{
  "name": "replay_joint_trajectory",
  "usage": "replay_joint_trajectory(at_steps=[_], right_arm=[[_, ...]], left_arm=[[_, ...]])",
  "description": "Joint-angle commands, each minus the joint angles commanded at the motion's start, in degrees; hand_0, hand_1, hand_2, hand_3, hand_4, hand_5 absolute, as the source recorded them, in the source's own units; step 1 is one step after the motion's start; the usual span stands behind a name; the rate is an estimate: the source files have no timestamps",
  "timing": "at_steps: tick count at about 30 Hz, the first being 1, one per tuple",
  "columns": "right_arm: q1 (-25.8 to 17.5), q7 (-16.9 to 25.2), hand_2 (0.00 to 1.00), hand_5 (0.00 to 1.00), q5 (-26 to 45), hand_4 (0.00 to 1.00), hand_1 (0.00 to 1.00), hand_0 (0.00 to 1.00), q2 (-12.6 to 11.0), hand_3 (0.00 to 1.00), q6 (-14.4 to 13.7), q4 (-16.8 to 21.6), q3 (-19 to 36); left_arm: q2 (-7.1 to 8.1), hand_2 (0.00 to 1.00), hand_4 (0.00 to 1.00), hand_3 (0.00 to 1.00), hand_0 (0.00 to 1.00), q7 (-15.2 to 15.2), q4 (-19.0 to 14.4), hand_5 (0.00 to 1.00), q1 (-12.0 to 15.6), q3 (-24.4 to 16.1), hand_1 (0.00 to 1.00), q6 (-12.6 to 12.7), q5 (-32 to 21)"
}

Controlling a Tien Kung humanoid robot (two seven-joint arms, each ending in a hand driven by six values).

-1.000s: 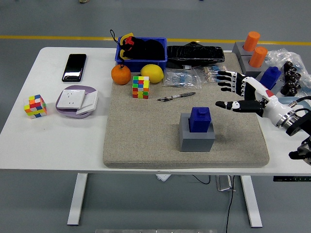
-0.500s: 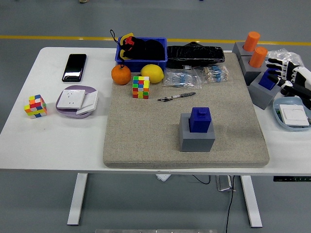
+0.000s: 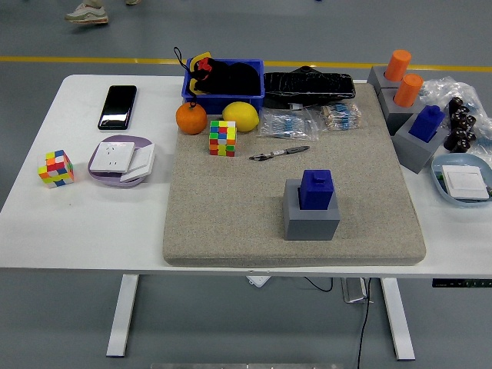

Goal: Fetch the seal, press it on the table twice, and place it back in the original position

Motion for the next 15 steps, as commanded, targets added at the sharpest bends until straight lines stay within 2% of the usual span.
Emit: replay_joint_trajectory(at_steps=[7, 15], right_arm=[[-1.7, -1.5, 0.886, 0.802, -5.0, 0.998, 0.894, 0.928, -1.4, 0.848, -0.1, -1.4, 3.2], [-4.0, -2.6, 0.885, 0.819, -6.5, 0.998, 0.896, 0.93, -1.2, 0.847, 0.2, -2.7, 7.8]], left_arm=[[0.13, 0.738, 0.814, 0.777, 0.795, 0.1, 0.0, 0.47, -0.1, -0.3, 0.748, 0.2, 0.3], [0.29, 0.738, 0.811, 0.776, 0.795, 0.1, 0.0, 0.47, 0.0, -0.6, 0.747, 0.3, 0.4]])
